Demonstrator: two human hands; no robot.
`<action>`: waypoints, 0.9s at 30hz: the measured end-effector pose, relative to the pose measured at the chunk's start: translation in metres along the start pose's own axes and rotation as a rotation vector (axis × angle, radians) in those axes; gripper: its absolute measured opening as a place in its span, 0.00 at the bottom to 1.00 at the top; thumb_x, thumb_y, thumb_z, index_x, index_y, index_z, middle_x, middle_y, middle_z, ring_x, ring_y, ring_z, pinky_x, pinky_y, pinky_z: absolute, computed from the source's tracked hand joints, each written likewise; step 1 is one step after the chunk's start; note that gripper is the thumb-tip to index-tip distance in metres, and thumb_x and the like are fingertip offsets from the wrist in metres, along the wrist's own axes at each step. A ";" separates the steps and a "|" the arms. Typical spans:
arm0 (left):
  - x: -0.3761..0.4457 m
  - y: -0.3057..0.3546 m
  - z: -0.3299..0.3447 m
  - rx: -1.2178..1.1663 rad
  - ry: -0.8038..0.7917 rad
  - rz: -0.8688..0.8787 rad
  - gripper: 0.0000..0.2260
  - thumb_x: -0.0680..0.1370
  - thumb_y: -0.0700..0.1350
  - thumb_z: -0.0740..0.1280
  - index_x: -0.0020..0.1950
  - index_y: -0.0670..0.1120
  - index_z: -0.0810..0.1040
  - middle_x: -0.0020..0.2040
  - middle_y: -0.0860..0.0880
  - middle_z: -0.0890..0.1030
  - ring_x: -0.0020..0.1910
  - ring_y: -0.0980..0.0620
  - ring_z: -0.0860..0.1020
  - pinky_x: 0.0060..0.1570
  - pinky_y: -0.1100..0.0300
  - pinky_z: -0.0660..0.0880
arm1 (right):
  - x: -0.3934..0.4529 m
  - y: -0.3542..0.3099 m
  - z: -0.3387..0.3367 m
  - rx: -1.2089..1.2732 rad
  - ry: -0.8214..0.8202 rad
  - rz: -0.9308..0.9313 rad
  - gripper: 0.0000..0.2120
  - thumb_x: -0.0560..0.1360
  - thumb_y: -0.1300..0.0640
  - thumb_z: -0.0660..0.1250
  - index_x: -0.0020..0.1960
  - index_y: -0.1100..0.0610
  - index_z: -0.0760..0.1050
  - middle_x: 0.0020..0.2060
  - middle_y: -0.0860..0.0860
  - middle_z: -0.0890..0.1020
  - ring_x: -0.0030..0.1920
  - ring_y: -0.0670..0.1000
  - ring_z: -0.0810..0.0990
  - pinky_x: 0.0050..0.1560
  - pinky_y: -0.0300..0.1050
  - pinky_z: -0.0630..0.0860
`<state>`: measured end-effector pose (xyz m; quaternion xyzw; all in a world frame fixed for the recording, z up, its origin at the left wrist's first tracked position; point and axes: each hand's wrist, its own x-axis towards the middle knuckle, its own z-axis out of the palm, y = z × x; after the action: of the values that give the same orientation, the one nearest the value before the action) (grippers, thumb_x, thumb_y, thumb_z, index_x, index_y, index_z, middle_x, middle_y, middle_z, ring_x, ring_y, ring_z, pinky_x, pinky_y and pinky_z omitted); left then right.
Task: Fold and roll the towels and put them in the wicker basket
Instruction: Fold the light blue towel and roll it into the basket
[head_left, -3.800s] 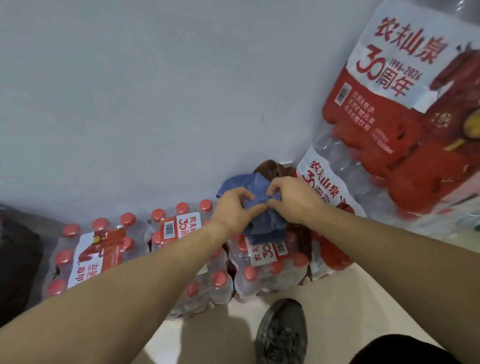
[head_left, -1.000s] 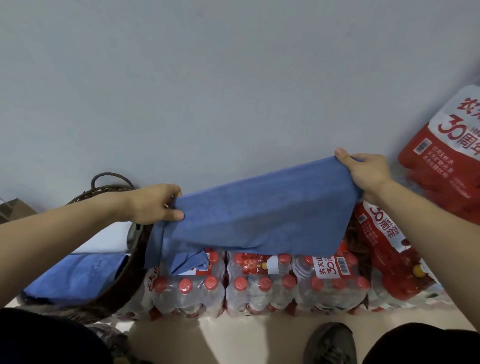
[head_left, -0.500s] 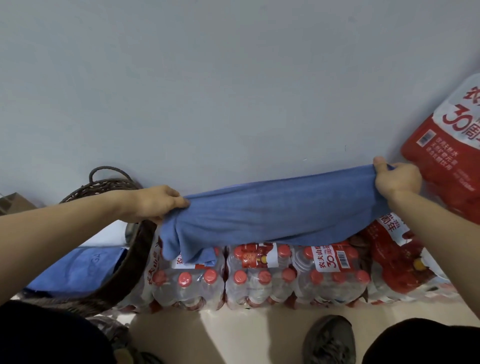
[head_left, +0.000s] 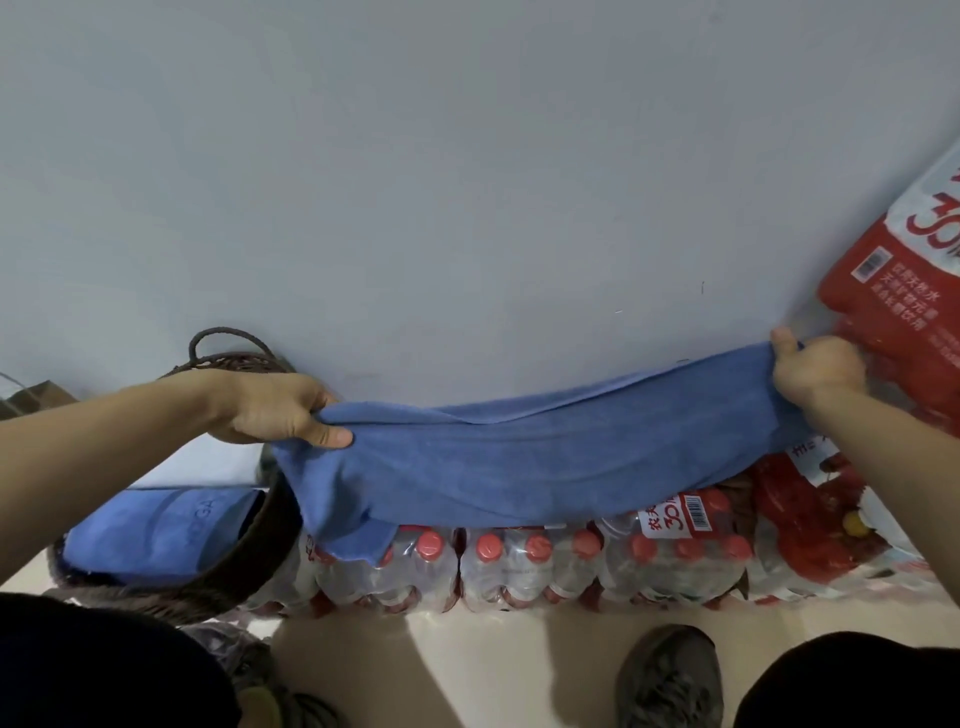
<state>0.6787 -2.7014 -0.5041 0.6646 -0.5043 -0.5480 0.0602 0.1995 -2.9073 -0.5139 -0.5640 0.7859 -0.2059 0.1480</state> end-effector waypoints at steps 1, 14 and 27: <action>0.001 0.000 0.000 -0.005 0.060 0.026 0.11 0.75 0.47 0.71 0.50 0.40 0.83 0.48 0.44 0.86 0.47 0.46 0.84 0.44 0.59 0.78 | -0.001 -0.001 0.001 0.015 -0.025 -0.001 0.32 0.82 0.43 0.57 0.56 0.76 0.75 0.59 0.72 0.76 0.60 0.70 0.75 0.61 0.56 0.71; -0.003 0.018 -0.005 0.205 0.036 0.002 0.09 0.72 0.50 0.76 0.43 0.45 0.84 0.41 0.47 0.86 0.42 0.47 0.83 0.43 0.57 0.78 | -0.042 -0.074 -0.003 0.332 -0.894 -0.169 0.12 0.74 0.58 0.72 0.52 0.66 0.80 0.42 0.57 0.86 0.40 0.52 0.84 0.36 0.44 0.79; 0.010 0.078 0.056 0.232 0.247 0.326 0.30 0.61 0.72 0.73 0.55 0.57 0.75 0.45 0.52 0.84 0.45 0.56 0.82 0.51 0.58 0.77 | -0.147 -0.151 0.034 0.201 -0.729 -0.966 0.16 0.75 0.51 0.72 0.33 0.53 0.70 0.26 0.44 0.73 0.26 0.38 0.71 0.31 0.30 0.67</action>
<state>0.5859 -2.7203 -0.4833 0.6389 -0.6534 -0.3839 0.1325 0.3868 -2.8156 -0.4691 -0.8738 0.3170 -0.1168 0.3496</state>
